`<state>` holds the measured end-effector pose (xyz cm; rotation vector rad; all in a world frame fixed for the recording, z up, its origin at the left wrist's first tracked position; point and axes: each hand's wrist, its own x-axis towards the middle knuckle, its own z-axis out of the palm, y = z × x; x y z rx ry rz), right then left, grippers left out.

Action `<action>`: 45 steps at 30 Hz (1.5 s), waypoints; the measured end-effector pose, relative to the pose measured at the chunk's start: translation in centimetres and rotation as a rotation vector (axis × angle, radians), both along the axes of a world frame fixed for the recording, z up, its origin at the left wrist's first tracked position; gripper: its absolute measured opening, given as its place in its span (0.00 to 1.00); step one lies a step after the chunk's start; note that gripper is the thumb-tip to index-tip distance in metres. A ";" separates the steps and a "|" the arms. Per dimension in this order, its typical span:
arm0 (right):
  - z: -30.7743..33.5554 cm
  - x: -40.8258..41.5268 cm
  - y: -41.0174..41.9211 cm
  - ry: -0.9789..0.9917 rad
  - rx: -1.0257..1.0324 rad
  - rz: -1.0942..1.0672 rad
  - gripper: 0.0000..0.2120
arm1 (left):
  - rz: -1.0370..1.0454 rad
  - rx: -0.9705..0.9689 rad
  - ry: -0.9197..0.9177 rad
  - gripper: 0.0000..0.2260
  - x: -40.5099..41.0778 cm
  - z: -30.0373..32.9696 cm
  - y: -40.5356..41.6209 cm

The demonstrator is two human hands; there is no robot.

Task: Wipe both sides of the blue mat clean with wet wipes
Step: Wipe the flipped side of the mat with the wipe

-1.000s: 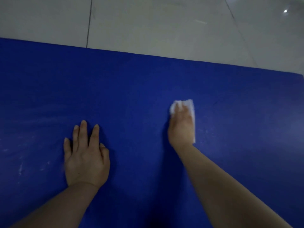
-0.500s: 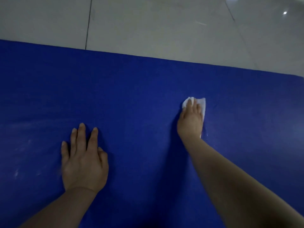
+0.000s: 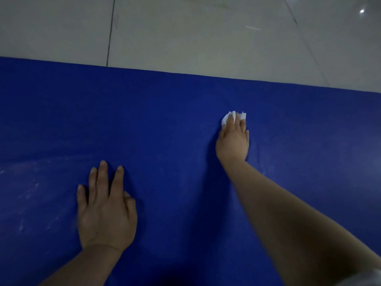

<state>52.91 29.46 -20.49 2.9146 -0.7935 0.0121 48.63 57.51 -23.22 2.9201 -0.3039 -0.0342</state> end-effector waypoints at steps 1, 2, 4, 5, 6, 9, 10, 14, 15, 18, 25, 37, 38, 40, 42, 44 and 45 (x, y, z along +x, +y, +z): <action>0.6 0.5 0.7 0.019 -0.020 -0.011 0.25 | -0.004 0.001 0.000 0.27 0.1 0.0 0.0; 1.1 1.3 2.1 -0.042 0.022 0.056 0.23 | -0.004 -0.002 0.001 0.27 0.1 -0.1 0.1; 2.4 1.9 7.3 0.034 0.164 0.253 0.18 | 0.006 -0.014 0.000 0.27 0.0 -0.1 0.1; 2.2 1.9 9.7 0.075 0.228 0.412 0.19 | 0.007 -0.017 -0.004 0.28 0.1 -0.1 0.1; 1.6 1.6 11.3 0.077 0.277 0.551 0.22 | 0.003 -0.017 -0.004 0.28 0.1 0.0 0.1; 0.8 1.5 10.1 0.035 0.271 0.663 0.19 | -0.011 -0.016 -0.004 0.27 0.3 0.2 0.1; 0.2 1.4 7.8 0.018 0.226 0.618 0.19 | -0.010 -0.021 -0.002 0.27 0.3 0.2 0.1; 0.0 0.2 -0.3 -0.104 0.282 0.041 0.24 | -0.010 -0.036 0.026 0.27 0.1 0.2 0.0; 0.0 -0.2 -0.2 -0.112 0.312 -0.027 0.25 | -0.018 -0.037 0.038 0.27 0.1 0.2 0.1; 0.2 -0.6 2.1 -0.142 0.346 -0.009 0.24 | -0.026 -0.050 0.052 0.27 0.0 0.3 0.3; -0.6 -0.8 1.6 -0.142 0.408 -0.012 0.24 | -0.203 -0.251 0.075 0.23 4.4 2.1 -5.9; -1.6 -0.6 3.0 -0.162 0.218 0.554 0.25 | -0.206 -0.165 0.014 0.23 7.6 0.5 -8.6; -1.3 -1.1 0.8 -0.144 0.164 0.478 0.28 | -0.201 -0.168 0.023 0.24 7.6 0.6 -8.6; -0.4 -2.3 -4.9 -0.066 0.021 0.303 0.29 | -0.199 -0.161 0.031 0.24 7.7 0.7 -8.7; 0.9 -2.7 -9.2 0.022 -0.048 0.048 0.26 | -0.209 -0.139 0.049 0.25 7.8 0.8 -8.8; 1.5 -1.2 -9.1 0.008 -0.053 -0.033 0.25 | -0.219 -0.119 0.057 0.25 7.9 0.7 -8.9; 1.5 0.1 -7.8 0.019 -0.058 0.039 0.24 | -0.222 -0.109 0.055 0.26 7.9 0.7 -8.9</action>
